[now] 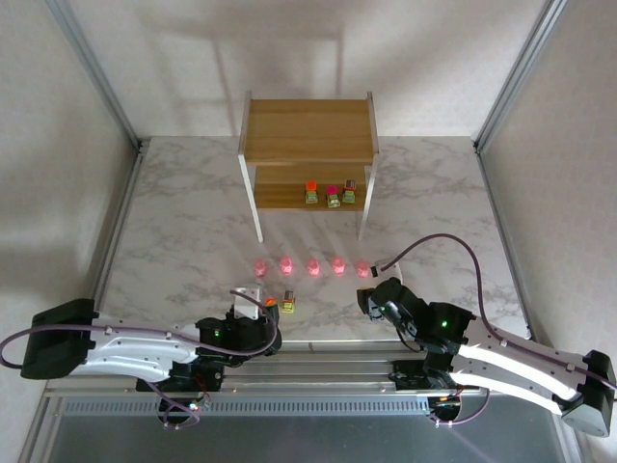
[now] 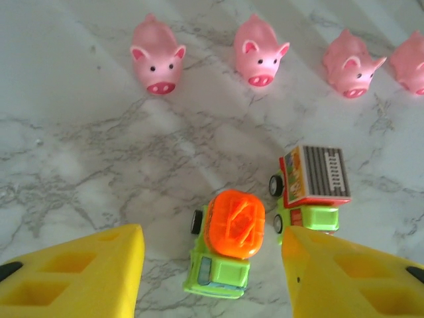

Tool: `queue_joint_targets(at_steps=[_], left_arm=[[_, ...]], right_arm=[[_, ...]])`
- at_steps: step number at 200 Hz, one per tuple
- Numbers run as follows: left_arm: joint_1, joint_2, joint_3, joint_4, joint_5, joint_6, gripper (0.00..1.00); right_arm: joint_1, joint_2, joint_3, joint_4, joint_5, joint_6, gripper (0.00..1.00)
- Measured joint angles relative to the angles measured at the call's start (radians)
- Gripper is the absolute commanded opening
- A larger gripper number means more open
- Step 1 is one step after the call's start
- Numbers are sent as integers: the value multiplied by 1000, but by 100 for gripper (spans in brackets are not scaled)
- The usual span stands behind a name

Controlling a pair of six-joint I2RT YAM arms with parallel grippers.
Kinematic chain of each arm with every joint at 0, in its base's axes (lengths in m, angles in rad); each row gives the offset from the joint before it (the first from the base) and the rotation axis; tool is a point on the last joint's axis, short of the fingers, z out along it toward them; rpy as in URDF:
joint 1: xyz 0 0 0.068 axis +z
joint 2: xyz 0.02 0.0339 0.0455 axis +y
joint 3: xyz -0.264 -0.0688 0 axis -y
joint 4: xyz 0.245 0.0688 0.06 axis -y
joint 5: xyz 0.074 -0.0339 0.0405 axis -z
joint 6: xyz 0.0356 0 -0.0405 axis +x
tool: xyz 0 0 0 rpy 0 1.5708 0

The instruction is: Place and organize the plastic toys onto the shelf

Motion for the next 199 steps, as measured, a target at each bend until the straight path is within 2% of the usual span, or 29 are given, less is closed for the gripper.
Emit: queue_joint_targets(at_steps=[33,123,147,199], left_arm=[[-3,68,0,-11,16,-39,55],[-4,202,32,71,17,-38,56],[-4,184,21,52,19,-44,56],[-6,30,-20,1,12,-67,57]], right_arm=[[0,0,-2,0,0,0,45],[0,-24,-14,0,0,0,45],[0,-26,-15,0,0,0,45],[0,-25,-15,0,0,0,45]])
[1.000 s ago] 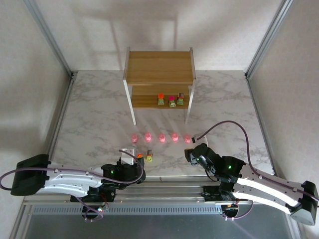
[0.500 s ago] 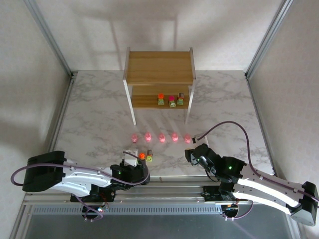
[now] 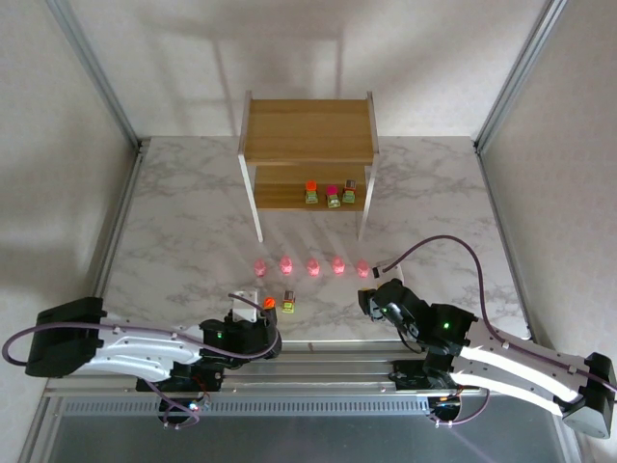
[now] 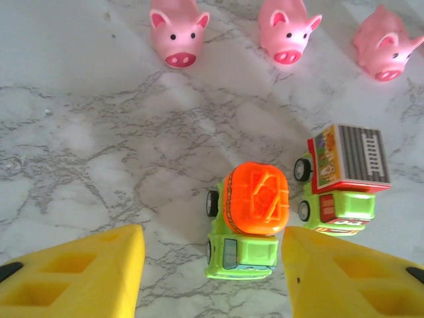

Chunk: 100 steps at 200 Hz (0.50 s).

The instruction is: Place and organize the plastic toys onto the shelf

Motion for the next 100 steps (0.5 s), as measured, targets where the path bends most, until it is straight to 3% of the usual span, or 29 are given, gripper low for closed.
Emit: queue_joint_targets(at_steps=[100], left_arm=[[1,151,51,47,-12,75,59]], right_arm=[[0,-2,0,0,0,0,44]])
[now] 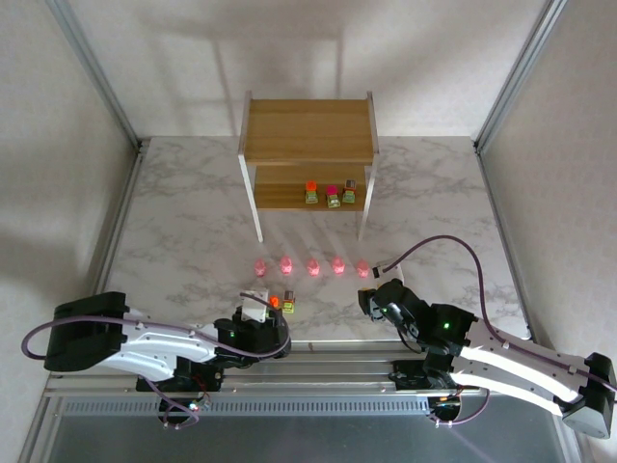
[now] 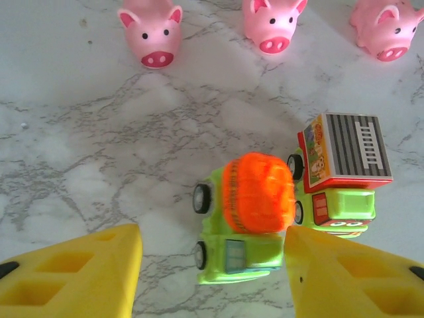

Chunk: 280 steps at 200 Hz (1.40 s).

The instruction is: Place and organize the plastic toys onto the shelf

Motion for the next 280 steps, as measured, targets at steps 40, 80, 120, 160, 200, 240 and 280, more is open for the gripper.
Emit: queue_joint_targets(at_steps=[40,80,120,160,200,240,280], left_arm=[[3,16,9,2,2,19,59],[17,-6,9,17,5,45,57],[25,58,11,37,27,64,56],[36,87,11,53,48,71,54],[65,89,11,78,57,89,50],[96,89,3,115,79,109,48],[104,104,-6,136,109,124,48]], right_arm=[[0,-12,0,0,0,0,44],[0,-13,0,0,0,0,44],[0,-14,0,0,0,0,44],[0,-14,0,0,0,0,44],[0,-14,0,0,0,0,44],[0,-14,0,0,0,0,44],[0,-14,-1,0,0,0,44]])
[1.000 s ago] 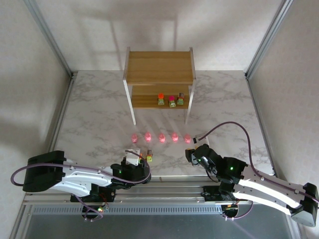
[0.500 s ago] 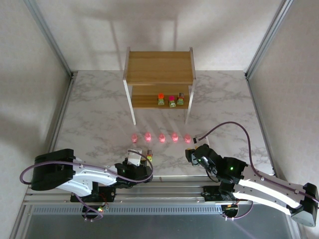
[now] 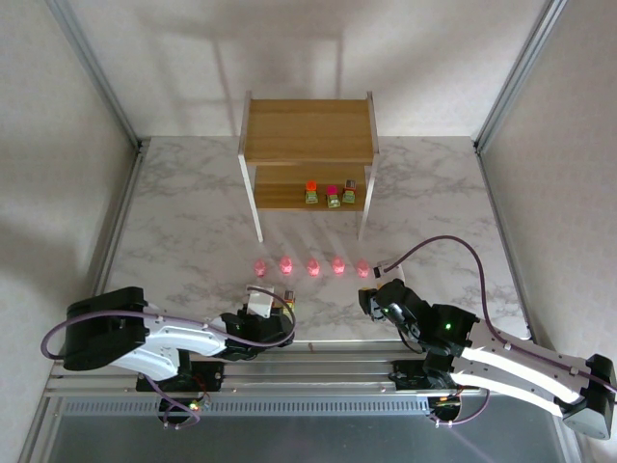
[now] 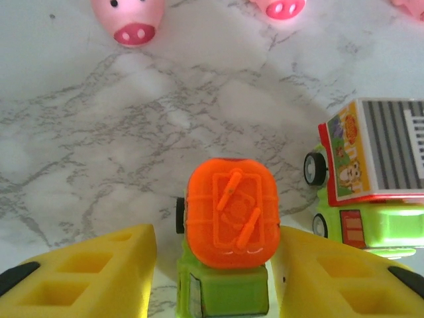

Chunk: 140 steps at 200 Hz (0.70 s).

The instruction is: Place and organize the plastic toys onto the shelf

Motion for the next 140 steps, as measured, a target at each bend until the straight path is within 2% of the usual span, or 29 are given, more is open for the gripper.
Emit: queue_joint_targets(at_steps=[41,59,93,111,140], left_arm=[[0,13,-3,17,-5,11,47],[2,22,-3,23,-13,19,40],[5,29,-2,31,-20,26,37],[6,29,-2,32,-21,27,28],[6,24,-1,27,-24,34,21]], right_arm=[[0,0,0,0,0,0,44],[0,0,0,0,0,0,40],[0,0,0,0,0,0,39],[0,0,0,0,0,0,39],[0,0,0,0,0,0,39]])
